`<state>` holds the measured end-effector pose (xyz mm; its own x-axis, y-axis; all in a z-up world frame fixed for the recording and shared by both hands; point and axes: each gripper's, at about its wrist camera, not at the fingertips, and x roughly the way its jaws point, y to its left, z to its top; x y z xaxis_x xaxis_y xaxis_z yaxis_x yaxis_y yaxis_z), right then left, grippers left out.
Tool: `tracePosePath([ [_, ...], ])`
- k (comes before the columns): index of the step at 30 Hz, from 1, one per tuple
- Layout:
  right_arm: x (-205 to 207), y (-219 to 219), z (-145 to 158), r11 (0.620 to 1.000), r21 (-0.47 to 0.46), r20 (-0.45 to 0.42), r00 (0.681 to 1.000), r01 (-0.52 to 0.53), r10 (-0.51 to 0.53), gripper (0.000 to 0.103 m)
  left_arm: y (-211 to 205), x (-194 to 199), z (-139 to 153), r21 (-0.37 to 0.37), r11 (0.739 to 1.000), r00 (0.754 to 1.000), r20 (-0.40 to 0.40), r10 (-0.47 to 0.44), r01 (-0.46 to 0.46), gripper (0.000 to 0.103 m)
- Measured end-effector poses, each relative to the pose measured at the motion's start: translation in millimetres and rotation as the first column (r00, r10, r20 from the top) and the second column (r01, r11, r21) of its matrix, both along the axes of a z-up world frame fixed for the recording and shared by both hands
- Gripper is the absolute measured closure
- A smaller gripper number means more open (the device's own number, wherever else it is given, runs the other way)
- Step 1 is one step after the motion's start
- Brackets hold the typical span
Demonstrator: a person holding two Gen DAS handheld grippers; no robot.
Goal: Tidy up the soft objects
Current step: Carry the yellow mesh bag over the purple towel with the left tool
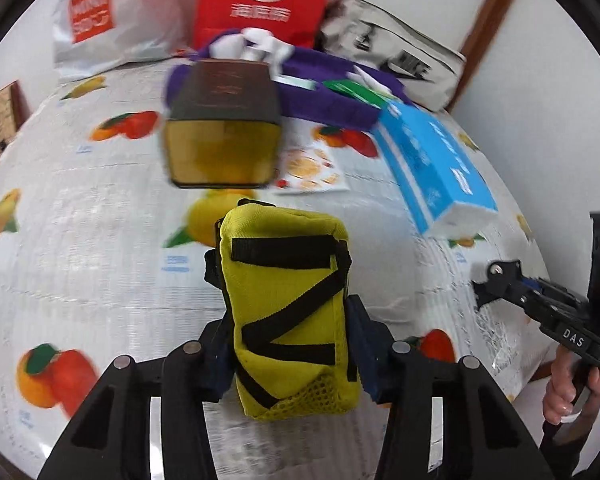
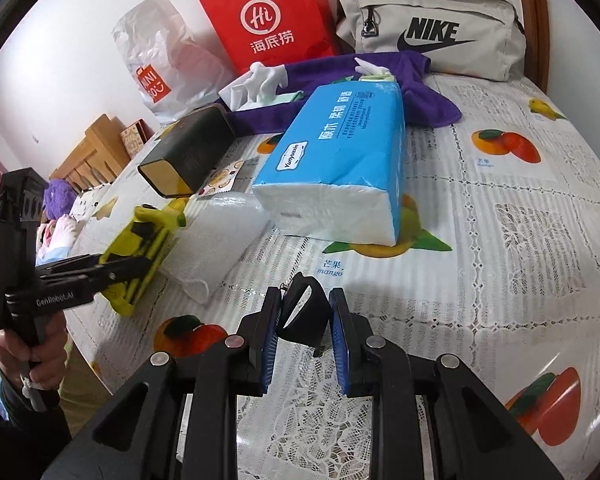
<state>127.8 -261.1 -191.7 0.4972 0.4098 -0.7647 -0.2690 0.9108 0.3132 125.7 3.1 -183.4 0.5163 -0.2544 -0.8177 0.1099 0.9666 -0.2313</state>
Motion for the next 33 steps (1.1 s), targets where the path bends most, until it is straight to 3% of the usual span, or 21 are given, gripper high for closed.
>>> tracePosePath([
  [7, 1.0, 5.5, 14.1, 1.000, 0.008, 0.008, 1.000, -0.011, 0.011, 0.079, 32.6, 5.5, 12.2, -0.029, 0.997, 0.997, 0.001, 0.077, -0.077, 0.056],
  [16, 14.9, 12.7, 54.4, 0.999, 0.016, 0.067, 0.997, -0.039, 0.038, 0.079, 38.6, 21.3, 48.1, -0.041, 0.996, 0.995, 0.053, 0.079, -0.077, 0.056],
  [33, 120.5, 22.1, 113.7, 0.999, -0.034, 0.161, 0.986, -0.043, 0.048, 0.079, 42.7, 97.8, 94.4, -0.036, 0.996, 0.992, 0.097, 0.085, -0.082, 0.056],
])
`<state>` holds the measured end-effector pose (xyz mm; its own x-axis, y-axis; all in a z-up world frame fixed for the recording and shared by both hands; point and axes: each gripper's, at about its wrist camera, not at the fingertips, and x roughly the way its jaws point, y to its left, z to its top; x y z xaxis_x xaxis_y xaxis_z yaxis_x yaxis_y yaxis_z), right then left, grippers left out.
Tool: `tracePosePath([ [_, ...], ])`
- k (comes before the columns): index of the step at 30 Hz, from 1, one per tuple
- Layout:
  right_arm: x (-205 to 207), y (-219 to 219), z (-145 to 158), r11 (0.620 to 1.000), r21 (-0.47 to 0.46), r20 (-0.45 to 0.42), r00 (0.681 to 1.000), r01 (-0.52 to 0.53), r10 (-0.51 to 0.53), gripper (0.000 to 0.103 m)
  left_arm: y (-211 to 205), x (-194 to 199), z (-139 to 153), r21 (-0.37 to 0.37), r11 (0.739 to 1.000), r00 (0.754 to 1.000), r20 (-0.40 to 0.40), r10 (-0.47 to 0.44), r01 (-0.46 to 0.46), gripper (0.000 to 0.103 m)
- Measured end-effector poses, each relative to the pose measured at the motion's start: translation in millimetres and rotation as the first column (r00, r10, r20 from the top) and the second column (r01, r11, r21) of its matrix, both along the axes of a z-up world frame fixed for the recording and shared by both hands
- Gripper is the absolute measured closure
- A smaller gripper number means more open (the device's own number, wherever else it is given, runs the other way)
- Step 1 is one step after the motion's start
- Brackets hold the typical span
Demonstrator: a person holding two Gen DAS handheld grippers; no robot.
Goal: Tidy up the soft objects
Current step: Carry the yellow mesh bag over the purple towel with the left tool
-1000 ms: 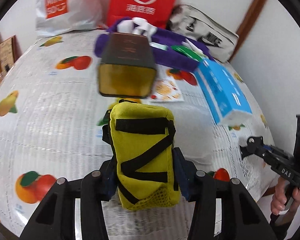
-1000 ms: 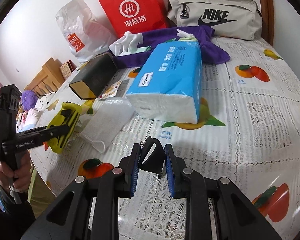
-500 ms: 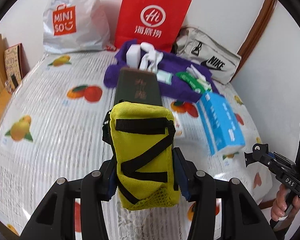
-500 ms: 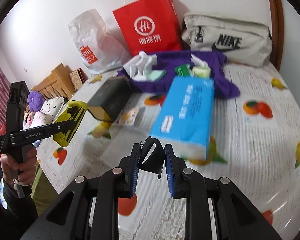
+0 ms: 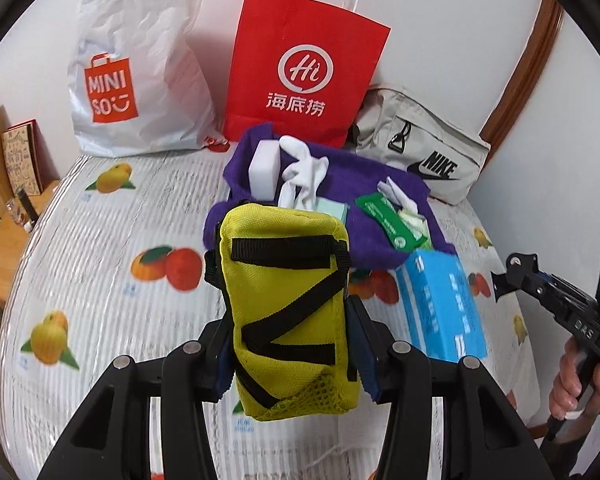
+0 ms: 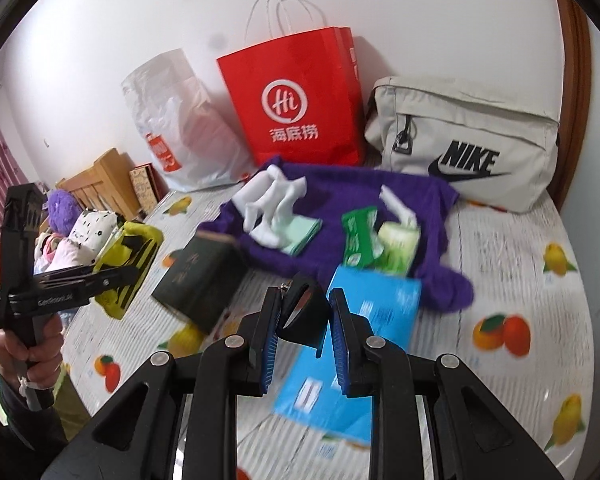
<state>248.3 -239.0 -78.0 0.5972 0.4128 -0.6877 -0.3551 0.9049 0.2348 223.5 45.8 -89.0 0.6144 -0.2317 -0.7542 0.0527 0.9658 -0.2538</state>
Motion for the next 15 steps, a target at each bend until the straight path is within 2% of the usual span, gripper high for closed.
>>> tracePosePath([
  [6, 50.3, -4.0, 0.3, 1.000, -0.029, 0.000, 1.000, 0.008, -0.008, 0.079, -1.4, 32.9, 2.1, -0.008, 1.000, 1.000, -0.010, -0.004, 0.004, 0.056],
  [15, 116.8, -14.6, -19.2, 0.996, -0.089, -0.029, 0.999, 0.028, -0.030, 0.079, -8.5, 81.1, -6.1, -0.002, 1.000, 0.999, -0.045, -0.027, 0.027, 0.056],
])
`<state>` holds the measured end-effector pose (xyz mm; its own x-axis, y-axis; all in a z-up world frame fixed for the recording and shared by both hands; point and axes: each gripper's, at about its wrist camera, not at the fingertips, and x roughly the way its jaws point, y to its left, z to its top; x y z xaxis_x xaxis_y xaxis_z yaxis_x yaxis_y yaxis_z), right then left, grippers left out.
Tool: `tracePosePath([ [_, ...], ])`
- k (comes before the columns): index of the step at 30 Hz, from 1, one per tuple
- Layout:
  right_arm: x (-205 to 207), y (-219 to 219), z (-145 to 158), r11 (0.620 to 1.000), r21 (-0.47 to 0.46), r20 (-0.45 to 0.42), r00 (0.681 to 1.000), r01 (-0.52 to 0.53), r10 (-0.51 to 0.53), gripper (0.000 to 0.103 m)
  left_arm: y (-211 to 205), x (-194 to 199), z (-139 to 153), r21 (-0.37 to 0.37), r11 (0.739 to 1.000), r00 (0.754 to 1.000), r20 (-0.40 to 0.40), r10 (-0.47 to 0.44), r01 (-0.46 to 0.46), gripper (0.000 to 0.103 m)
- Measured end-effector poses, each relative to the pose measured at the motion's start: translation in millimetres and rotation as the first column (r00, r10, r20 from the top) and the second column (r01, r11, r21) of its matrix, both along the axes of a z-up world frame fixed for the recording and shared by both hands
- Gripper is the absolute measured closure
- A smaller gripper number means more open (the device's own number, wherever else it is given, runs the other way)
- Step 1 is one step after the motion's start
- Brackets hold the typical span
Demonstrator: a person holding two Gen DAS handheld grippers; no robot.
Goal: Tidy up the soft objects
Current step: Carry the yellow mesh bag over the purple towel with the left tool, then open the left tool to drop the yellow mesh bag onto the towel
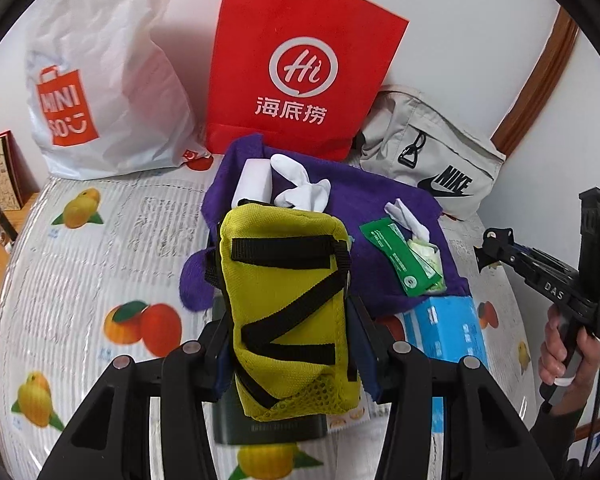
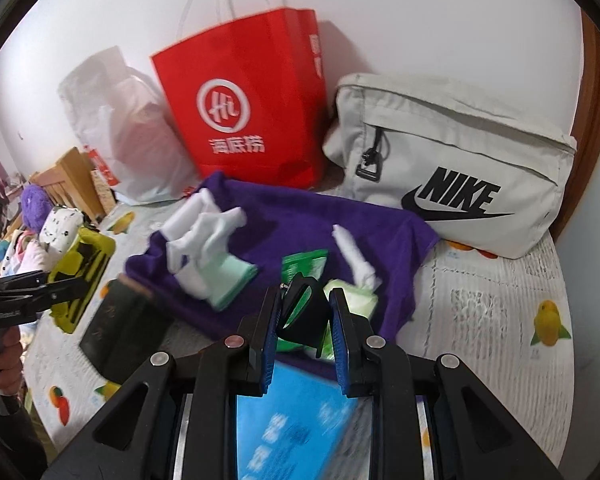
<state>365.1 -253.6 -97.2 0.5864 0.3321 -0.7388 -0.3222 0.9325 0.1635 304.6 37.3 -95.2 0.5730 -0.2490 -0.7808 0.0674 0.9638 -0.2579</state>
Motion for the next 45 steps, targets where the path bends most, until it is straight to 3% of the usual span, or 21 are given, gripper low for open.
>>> tracePosePath([
  [13, 55.9, 5.9, -55.2, 0.993, -0.114, -0.111, 0.994, 0.000, -0.013, 0.077, -27.3, 65.5, -15.1, -0.011, 0.998, 0.997, -0.044, -0.070, 0.069, 0.055],
  [19, 63.0, 10.8, -69.9, 0.996, -0.085, -0.136, 0.991, -0.021, 0.009, 0.063, -40.1, 89.1, -23.4, -0.025, 0.997, 0.995, -0.068, -0.079, 0.078, 0.055],
  [21, 65.3, 9.3, -69.6, 0.998, -0.059, -0.144, 0.989, -0.020, 0.011, 0.044, -46.6, 94.9, -27.2, -0.026, 0.996, 0.993, -0.076, -0.091, 0.089, 0.055],
  [24, 66.2, 5.9, -66.7, 1.000, -0.007, -0.143, 0.989, -0.027, 0.026, 0.033, -55.4, 104.9, -35.7, -0.018, 0.995, 0.990, -0.096, -0.101, 0.100, 0.054],
  [28, 65.6, 6.5, -63.7, 0.999, 0.017, -0.149, 0.988, -0.045, 0.047, 0.032, -65.1, 114.5, -45.0, -0.005, 0.994, 0.987, -0.119, -0.109, 0.109, 0.053],
  [30, 64.9, 7.0, -62.8, 0.999, 0.022, -0.153, 0.987, -0.049, 0.052, 0.027, -70.9, 117.9, -48.1, 0.003, 0.993, 0.986, -0.120, -0.118, 0.119, 0.052],
  [39, 59.0, -0.6, -47.9, 0.998, 0.048, -0.127, 0.991, -0.030, 0.035, 0.026, -82.8, 127.1, -58.1, 0.014, 0.990, 0.980, -0.149, -0.134, 0.138, 0.050],
  [45, 43.9, -0.1, -32.9, 1.000, -0.001, -0.086, 0.996, -0.023, 0.023, 0.026, -83.6, 126.8, -54.0, -0.024, 0.992, 0.983, -0.140, -0.122, 0.120, 0.030],
])
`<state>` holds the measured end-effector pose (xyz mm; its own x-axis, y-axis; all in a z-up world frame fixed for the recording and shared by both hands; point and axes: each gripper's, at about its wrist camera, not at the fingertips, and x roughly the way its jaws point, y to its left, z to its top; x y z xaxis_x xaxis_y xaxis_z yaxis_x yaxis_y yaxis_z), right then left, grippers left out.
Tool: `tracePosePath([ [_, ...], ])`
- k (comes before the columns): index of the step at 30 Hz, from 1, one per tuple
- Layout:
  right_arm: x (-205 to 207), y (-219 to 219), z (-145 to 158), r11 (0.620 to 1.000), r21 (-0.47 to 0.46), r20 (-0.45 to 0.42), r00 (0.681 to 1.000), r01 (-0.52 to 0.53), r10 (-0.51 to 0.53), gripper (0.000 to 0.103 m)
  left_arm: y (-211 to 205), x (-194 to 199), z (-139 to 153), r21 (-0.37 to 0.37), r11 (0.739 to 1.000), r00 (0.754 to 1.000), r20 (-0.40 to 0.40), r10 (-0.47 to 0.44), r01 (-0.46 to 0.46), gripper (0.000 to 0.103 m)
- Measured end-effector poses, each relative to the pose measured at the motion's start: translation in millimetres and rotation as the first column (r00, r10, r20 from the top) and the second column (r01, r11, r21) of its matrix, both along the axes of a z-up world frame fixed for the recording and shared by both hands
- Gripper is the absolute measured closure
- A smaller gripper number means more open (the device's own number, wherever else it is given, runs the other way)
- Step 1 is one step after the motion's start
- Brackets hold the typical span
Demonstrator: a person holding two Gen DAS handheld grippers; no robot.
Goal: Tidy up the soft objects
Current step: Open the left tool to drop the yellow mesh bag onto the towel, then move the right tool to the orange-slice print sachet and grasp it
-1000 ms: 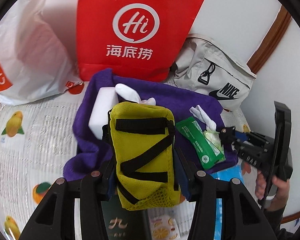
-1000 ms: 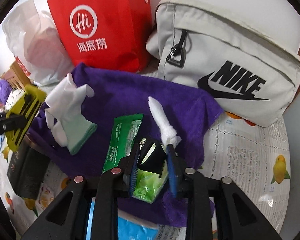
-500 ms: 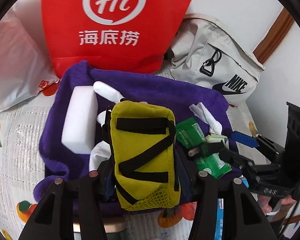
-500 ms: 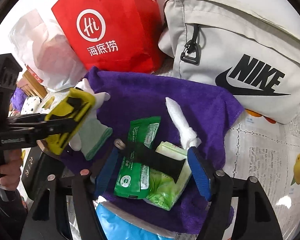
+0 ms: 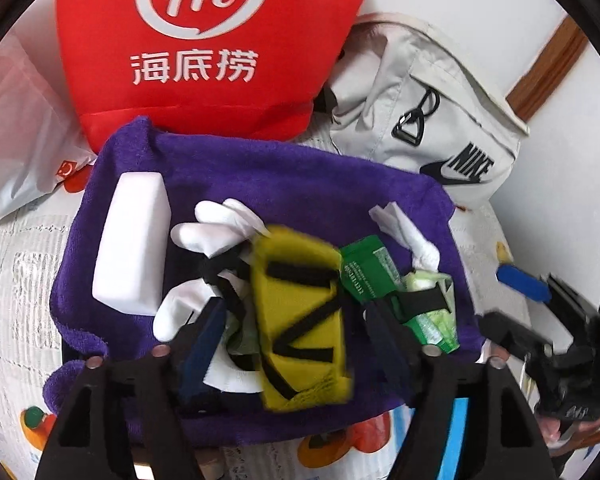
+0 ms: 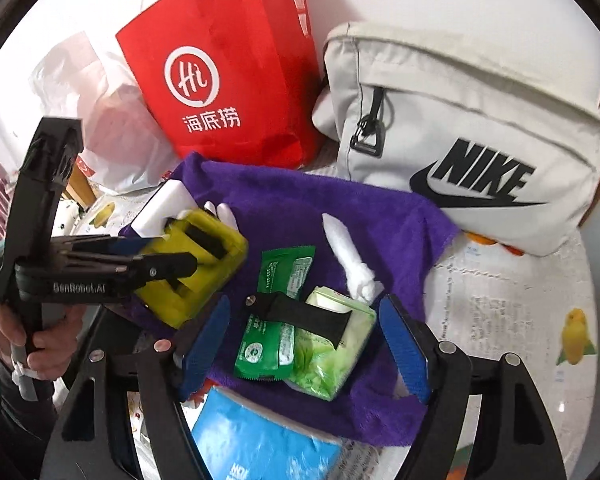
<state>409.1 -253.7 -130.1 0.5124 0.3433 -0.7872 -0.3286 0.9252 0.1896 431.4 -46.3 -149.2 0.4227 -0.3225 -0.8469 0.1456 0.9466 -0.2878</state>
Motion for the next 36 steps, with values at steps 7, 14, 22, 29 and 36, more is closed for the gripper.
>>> tracePosePath([
  [7, -33.8, 2.8, 13.8, 1.000, 0.003, 0.020, 1.000, -0.010, 0.010, 0.026, 5.5, -21.8, 20.6, 0.037, 0.999, 1.000, 0.025, 0.010, -0.011, 0.030],
  [14, -85.0, 6.0, 27.8, 0.999, 0.047, 0.038, 0.999, -0.019, 0.017, 0.026, 25.8, -67.7, 44.4, 0.047, 0.998, 0.998, 0.058, 0.030, -0.033, 0.030],
  [22, -155.3, 18.6, 28.9, 0.996, 0.078, 0.025, 0.999, -0.038, 0.036, 0.026, 52.1, -142.4, 57.9, 0.077, 0.994, 0.992, 0.102, 0.069, -0.077, 0.030],
  [29, -209.6, 40.4, 20.6, 0.992, 0.091, 0.025, 0.996, -0.085, 0.083, 0.027, 65.3, -202.2, 54.7, 0.099, 0.988, 0.986, 0.128, 0.103, -0.116, 0.030],
  [36, -218.5, 88.3, -2.1, 0.990, -0.004, 0.020, 0.990, -0.142, 0.142, 0.051, 96.2, -244.5, 30.0, 0.116, 0.975, 0.977, 0.122, 0.174, -0.188, 0.030],
])
